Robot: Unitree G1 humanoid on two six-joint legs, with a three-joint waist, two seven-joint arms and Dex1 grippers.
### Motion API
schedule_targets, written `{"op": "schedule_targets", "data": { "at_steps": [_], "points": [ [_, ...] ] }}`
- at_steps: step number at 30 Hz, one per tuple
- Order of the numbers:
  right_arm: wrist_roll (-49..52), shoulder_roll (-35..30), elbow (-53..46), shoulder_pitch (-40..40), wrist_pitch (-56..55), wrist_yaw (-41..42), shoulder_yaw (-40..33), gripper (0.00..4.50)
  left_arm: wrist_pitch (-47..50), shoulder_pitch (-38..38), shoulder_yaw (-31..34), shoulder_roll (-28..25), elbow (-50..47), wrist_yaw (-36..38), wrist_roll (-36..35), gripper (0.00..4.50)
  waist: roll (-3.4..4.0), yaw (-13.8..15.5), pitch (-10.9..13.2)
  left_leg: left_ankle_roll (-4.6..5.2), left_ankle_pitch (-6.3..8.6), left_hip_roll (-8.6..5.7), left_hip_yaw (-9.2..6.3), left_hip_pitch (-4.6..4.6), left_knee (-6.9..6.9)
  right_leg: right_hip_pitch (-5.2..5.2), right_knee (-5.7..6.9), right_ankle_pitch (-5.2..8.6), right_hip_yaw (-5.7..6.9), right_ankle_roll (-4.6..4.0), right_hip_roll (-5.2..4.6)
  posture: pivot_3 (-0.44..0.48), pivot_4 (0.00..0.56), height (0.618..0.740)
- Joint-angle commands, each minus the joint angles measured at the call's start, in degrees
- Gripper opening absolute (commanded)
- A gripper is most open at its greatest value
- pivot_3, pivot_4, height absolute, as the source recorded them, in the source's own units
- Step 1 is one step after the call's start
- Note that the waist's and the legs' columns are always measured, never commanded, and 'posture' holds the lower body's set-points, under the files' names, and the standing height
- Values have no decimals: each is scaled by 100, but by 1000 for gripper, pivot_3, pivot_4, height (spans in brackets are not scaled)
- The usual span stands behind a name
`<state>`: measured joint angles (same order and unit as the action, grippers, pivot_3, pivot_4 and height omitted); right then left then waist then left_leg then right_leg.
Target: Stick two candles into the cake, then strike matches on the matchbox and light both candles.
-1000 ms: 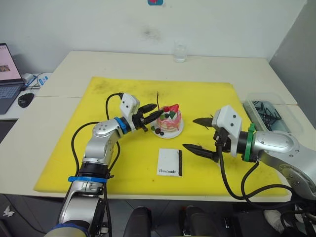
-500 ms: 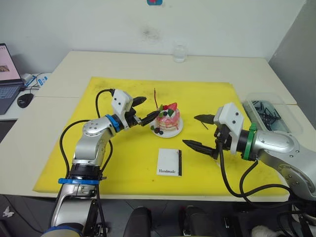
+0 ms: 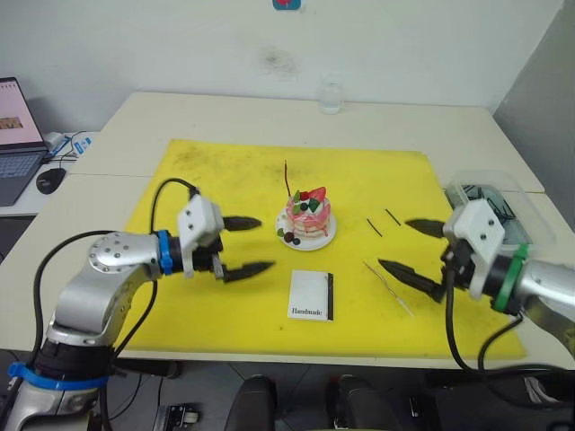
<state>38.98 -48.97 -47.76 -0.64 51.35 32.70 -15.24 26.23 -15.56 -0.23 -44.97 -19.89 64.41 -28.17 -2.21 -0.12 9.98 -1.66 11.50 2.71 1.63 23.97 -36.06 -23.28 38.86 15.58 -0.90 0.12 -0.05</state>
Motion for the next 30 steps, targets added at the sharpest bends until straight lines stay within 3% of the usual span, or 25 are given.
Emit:
{"op": "schedule_targets", "data": {
  "at_steps": [1, 9, 23, 26, 30],
  "points": [
    [31, -23, -453, 425, -11, -45, -367, 4500, 124, 64, -164, -72, -627, 171, -265, 4463, 0, -2, 0, 0, 0, 0, 0, -3, 0, 0, 4, 0, 0, 0, 0, 0, 150, 740],
    [-1110, 481, -468, 1846, -603, -636, 282, 4500, 79, 57, -799, 71, -1028, 411, -273, 4463, 1, -20, -1, 0, 0, 1, -5, -16, -2, 6, 9, 2, 0, -5, 5, 0, 150, 740],
    [-2124, 1191, 274, 2002, -1211, -961, 1133, 4500, -105, -25, -975, 196, -983, 348, -91, 4463, 1, -21, -1, 0, 0, -1, -6, -13, -1, 5, 5, 8, 0, -15, 6, 0, 150, 740],
    [-2122, 1315, 281, 1968, -1082, -1007, 1184, 3906, -45, -88, -992, 232, -993, 313, -116, 4500, 1, -21, -1, 0, 0, -1, -7, -13, -1, 5, 4, 8, 1, -15, 6, 0, 150, 740],
    [-2134, 1370, 233, 1969, -934, -978, 1233, 2532, -14, -136, -988, 245, -978, 301, -106, 4500, 1, -21, -1, 0, 0, 0, -8, -14, -2, 6, 6, 9, 1, -15, 6, 0, 150, 740]
  ]
}}
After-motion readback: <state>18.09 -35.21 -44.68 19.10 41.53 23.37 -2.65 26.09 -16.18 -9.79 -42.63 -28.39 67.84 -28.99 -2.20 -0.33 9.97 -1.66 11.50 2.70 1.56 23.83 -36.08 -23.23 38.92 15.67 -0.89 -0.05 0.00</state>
